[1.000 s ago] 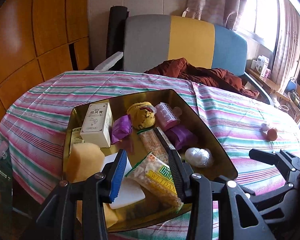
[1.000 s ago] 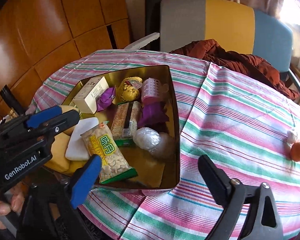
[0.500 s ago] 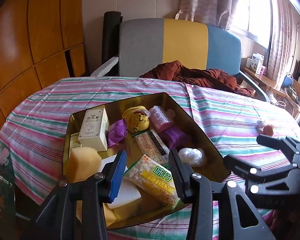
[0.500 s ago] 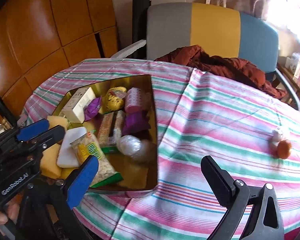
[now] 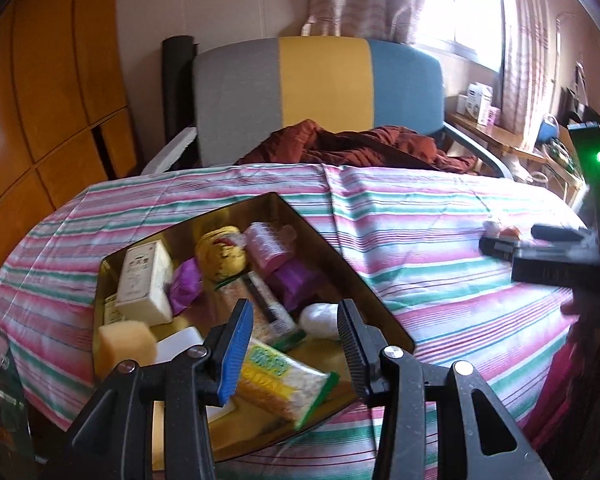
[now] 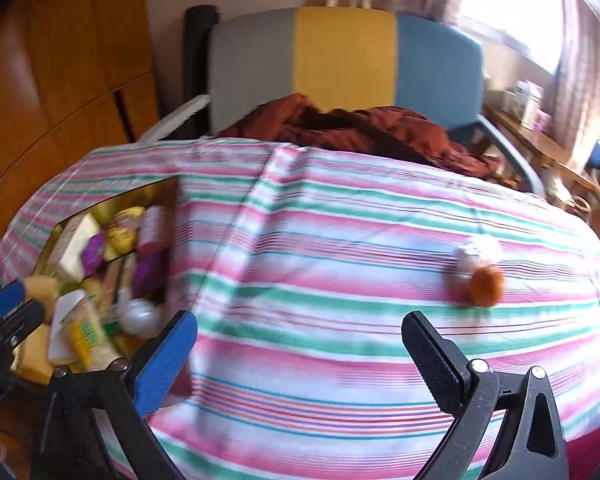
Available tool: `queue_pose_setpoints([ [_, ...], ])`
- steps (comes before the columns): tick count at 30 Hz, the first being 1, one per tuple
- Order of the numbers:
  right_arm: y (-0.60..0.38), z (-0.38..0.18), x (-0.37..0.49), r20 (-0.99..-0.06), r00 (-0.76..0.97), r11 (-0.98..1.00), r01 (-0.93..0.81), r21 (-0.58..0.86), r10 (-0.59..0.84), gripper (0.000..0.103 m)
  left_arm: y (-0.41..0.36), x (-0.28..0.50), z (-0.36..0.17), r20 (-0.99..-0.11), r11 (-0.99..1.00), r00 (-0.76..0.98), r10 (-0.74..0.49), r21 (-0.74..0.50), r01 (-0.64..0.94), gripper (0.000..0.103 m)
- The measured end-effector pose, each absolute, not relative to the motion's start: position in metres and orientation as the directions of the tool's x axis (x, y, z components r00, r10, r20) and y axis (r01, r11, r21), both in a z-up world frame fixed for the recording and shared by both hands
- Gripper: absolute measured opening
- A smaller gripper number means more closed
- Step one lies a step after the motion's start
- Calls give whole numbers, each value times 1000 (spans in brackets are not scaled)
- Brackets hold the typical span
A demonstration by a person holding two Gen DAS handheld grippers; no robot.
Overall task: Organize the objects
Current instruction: 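Withdraw both grippers from the tray toward the orange, then grasp the orange with the left gripper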
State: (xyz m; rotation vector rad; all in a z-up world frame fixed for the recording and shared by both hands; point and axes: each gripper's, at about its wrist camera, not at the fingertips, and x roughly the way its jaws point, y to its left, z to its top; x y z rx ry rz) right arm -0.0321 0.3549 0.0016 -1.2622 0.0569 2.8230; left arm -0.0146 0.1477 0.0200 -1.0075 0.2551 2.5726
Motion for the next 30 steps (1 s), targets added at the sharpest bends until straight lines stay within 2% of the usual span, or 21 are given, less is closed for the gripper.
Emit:
queue_pose_setpoints([
  [8,439,12,-38,-747,-652,-976,-215,22,127,103,183,-11,14,-706,-875,-639,305,57,-481,44],
  [20,600,14,-41,-733,-617,-813,-561,155,286,103,253,-18,3,-756,-806,-547,360,43,-591,45],
  [24,635,-5,-37,-748,-593,-747,-633,205,298,103,283,-24,-4,-780,-783,-488,391,-3,-622,48],
  [27,652,-26,-30,-797,-553,-676,-686,269,244,103,310,-30,-11,-794,-767,-449,409,-33,-641,48],
  [30,655,-26,-27,-789,-571,-663,-684,305,227,103,341,-33,-14,-799,-739,-415,435,-53,-672,48],
])
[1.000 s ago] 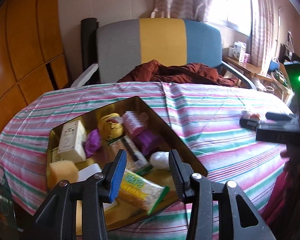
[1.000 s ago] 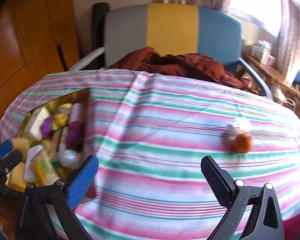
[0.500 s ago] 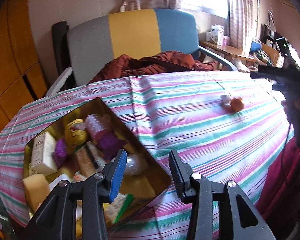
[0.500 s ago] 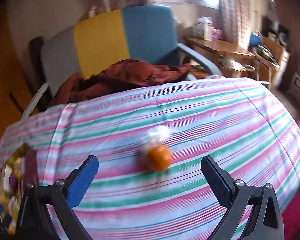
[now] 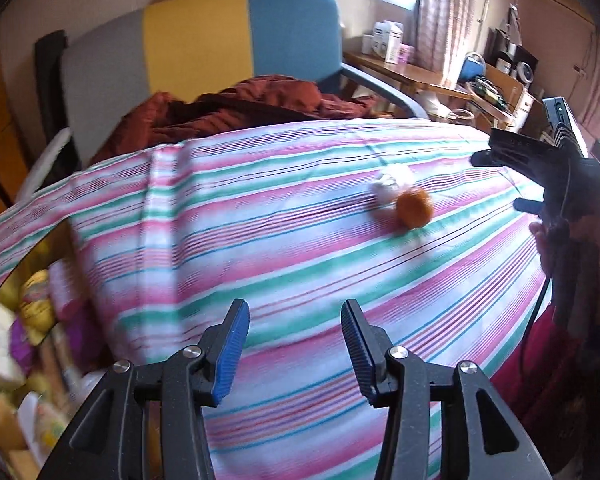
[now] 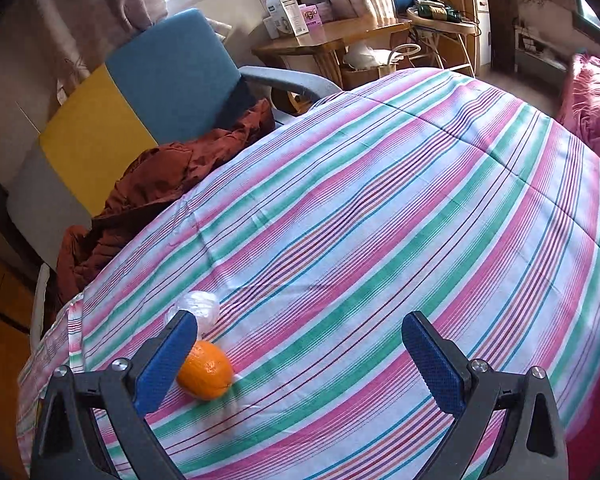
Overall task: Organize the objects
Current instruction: 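Grasp the orange with the left gripper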
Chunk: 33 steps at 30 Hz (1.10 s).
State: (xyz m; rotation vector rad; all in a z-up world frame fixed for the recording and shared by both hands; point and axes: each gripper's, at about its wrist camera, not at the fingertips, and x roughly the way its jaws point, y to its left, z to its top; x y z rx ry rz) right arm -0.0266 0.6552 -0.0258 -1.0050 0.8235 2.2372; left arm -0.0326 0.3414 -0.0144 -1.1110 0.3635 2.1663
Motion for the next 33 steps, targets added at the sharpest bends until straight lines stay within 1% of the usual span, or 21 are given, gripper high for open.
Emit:
queue_pose_setpoints([
  [9,654,-25,-24,-782,-596,-656,-667,354,184,103,412,-55,-31,-817,-670,-276,506,-171,-722,49],
  [11,655,-25,-24,-783,-596,-654,-666,359,177,103,428,-60,-33,-814,-656,-247,525,-201,-728,52],
  [13,654,-27,-26,-790,-591,-658,-662,358,165,103,445,-65,-35,-809,-643,-216,546,-239,-727,60],
  [18,650,-28,-29,-793,-591,-674,-648,355,150,103,483,-73,-45,-808,-625,-181,561,-270,-732,62],
  [22,656,-25,-23,-780,-603,-651,-663,370,171,103,509,-80,-52,-810,-629,-182,557,-269,-730,62],
  [27,659,-28,-24,-786,-597,-639,-670,378,160,103,532,-96,-78,-838,-660,-154,524,-285,-695,61],
  [29,657,-28,-26,-788,-594,-648,-666,369,161,103,529,-98,-85,-833,-652,-122,540,-322,-686,52],
  [30,656,-28,-27,-789,-593,-653,-664,363,164,103,525,-96,-86,-831,-648,-119,544,-325,-689,50],
  [33,656,-29,-28,-791,-590,-656,-663,362,159,103,508,-83,-83,-819,-633,-149,555,-299,-714,50],
])
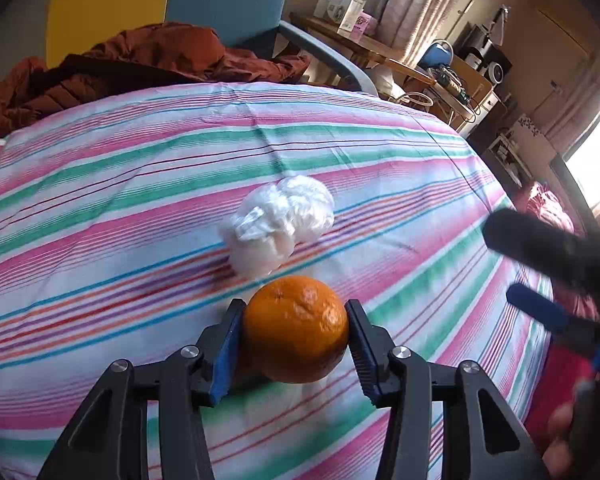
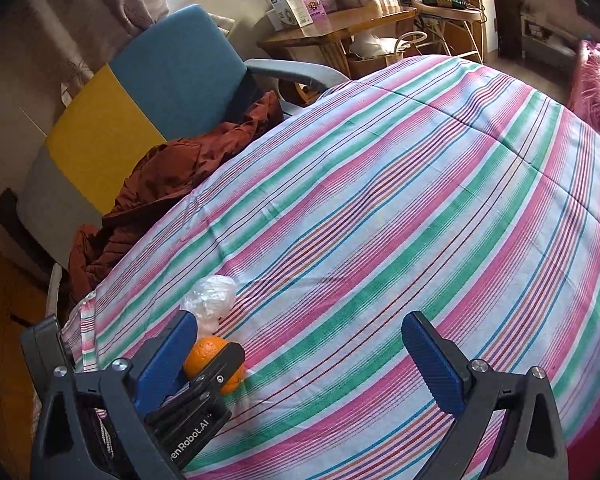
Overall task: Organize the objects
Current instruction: 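Grasp the orange with the left gripper, then hold the orange in the left gripper while right gripper grasps the last wrapped ball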
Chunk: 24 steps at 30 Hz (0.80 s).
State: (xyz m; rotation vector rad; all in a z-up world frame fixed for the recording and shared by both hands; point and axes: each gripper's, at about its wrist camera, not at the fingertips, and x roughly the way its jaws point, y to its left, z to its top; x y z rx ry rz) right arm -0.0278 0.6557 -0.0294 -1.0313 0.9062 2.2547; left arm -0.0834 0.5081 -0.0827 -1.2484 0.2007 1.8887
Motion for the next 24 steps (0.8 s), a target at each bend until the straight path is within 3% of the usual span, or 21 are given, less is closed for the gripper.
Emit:
queue_pose_setpoints([
  [10,654,-38,-34,-804,-586,-665,-642,382,105,103,400,-46,-75,-783,-735,-379,493,-142,-663,50],
  [24,622,-39,-68,-823,-567,-750,-545,375,0,102,365,-44,-84,-759,-735,-371,535,-202,-647,50],
])
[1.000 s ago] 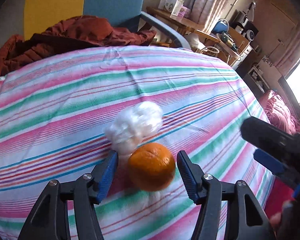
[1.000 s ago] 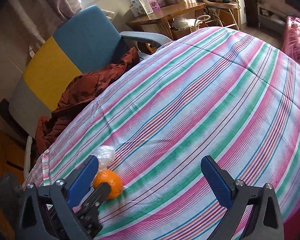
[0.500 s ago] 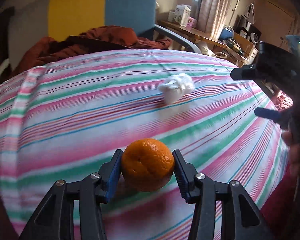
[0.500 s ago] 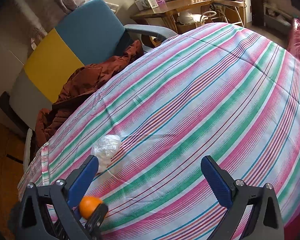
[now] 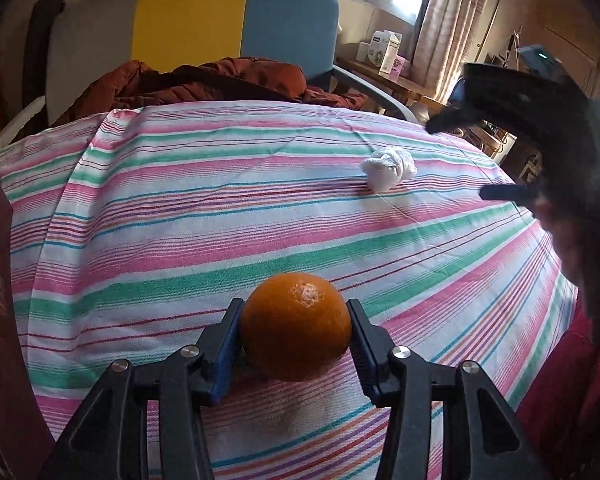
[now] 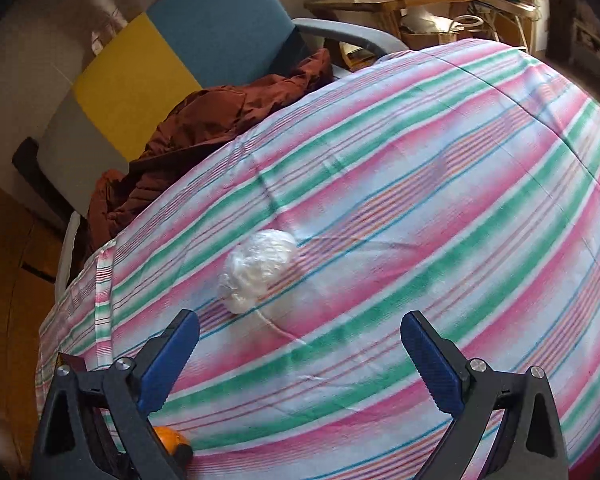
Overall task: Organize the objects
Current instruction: 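Hold the orange in the left gripper while right gripper grasps the last wrapped ball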
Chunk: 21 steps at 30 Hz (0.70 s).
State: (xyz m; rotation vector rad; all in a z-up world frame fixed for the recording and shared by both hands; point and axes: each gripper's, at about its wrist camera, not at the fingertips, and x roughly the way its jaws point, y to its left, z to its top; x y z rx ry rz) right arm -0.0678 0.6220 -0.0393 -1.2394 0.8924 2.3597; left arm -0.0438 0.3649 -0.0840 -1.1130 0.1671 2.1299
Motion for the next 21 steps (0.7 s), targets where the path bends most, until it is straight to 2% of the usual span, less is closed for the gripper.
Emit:
queue_pose_setpoints([
  [7,617,-58,-127,-851,-525,-751,-570,334,19,101,362,-46,-85,-764,-724,-344,546,-224,-652,50],
  [9,615,-64,-141,-859,-511,-756,-577,310,38,92,361,-44,-86,-764,-720,-345,546,-216,-660,50],
  [10,613,-68,-149,-866,-498,-764,-572,299,34,78,361,-44,-86,-764,-717,-343,547,-216,-663,50],
  [11,609,-74,-156,-878,-477,-777,-560,287,20,57,360,-45,-86,-763,-715,-339,551,-221,-664,50],
  [12,605,-80,-163,-892,-452,-792,-546,273,4,45,360,-45,-86,-762,-713,-335,554,-226,-664,50],
  [14,597,-85,-164,-904,-428,-820,-523,235,13,36,359,-47,-86,-763,-712,-326,558,-237,-661,50],
  [21,567,-66,-122,-907,-418,-907,-362,216,-49,35,360,-44,-86,-763,-715,-341,549,-218,-664,50],
])
